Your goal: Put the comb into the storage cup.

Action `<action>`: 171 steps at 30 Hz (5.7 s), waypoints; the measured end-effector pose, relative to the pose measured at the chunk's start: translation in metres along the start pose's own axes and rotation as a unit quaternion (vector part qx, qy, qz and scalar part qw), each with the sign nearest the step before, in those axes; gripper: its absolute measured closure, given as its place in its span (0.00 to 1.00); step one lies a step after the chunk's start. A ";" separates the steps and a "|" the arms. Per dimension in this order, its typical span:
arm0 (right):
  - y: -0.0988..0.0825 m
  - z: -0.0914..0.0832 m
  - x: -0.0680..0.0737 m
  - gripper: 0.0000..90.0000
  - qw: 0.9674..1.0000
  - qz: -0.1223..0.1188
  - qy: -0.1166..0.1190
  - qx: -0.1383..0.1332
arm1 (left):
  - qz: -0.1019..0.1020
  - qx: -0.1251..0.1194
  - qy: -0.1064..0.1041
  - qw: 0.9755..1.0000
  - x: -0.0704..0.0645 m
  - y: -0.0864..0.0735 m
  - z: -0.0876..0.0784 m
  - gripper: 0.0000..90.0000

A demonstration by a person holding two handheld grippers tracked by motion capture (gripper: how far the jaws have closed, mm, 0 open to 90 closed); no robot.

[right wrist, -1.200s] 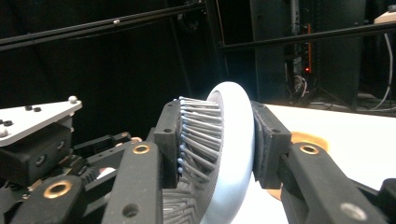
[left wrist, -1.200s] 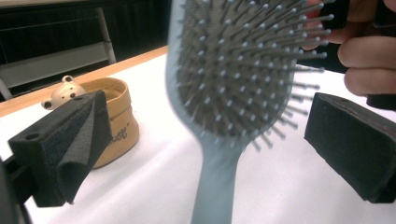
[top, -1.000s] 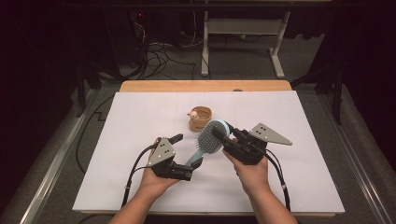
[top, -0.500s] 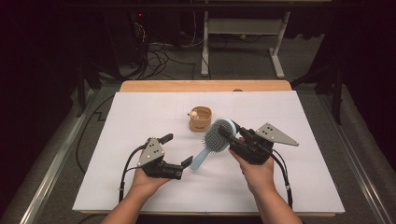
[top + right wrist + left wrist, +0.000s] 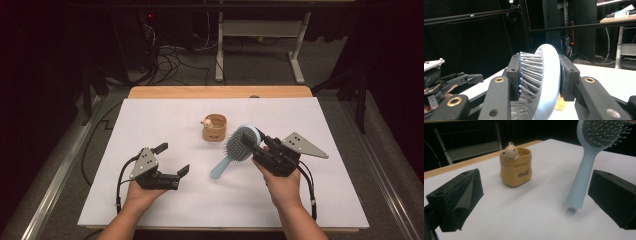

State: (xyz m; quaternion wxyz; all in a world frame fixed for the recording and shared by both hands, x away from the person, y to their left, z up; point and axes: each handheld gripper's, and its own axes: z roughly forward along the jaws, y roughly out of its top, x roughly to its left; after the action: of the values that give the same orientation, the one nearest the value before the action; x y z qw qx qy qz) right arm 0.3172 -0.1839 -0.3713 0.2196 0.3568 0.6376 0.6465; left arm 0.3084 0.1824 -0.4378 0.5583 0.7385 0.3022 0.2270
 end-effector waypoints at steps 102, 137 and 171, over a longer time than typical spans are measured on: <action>0.043 -0.004 -0.017 0.68 0.991 -0.084 -0.074 -0.079 | -0.012 -0.005 0.011 1.000 0.021 -0.025 -0.018 0.00; 0.070 0.025 -0.012 0.68 0.988 -0.096 -0.077 -0.093 | -0.006 -0.006 0.008 1.000 0.020 -0.025 -0.017 0.00; 0.075 0.073 -0.017 0.68 0.987 -0.099 -0.089 -0.084 | -0.004 -0.012 0.007 1.000 0.018 -0.023 -0.018 0.00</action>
State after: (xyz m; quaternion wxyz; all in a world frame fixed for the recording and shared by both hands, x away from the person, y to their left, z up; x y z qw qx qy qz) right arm 0.3954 -0.1551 -0.3054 0.3680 0.3281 0.5911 0.6384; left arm 0.3050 0.2122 -0.4550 0.5662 0.7286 0.3065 0.2336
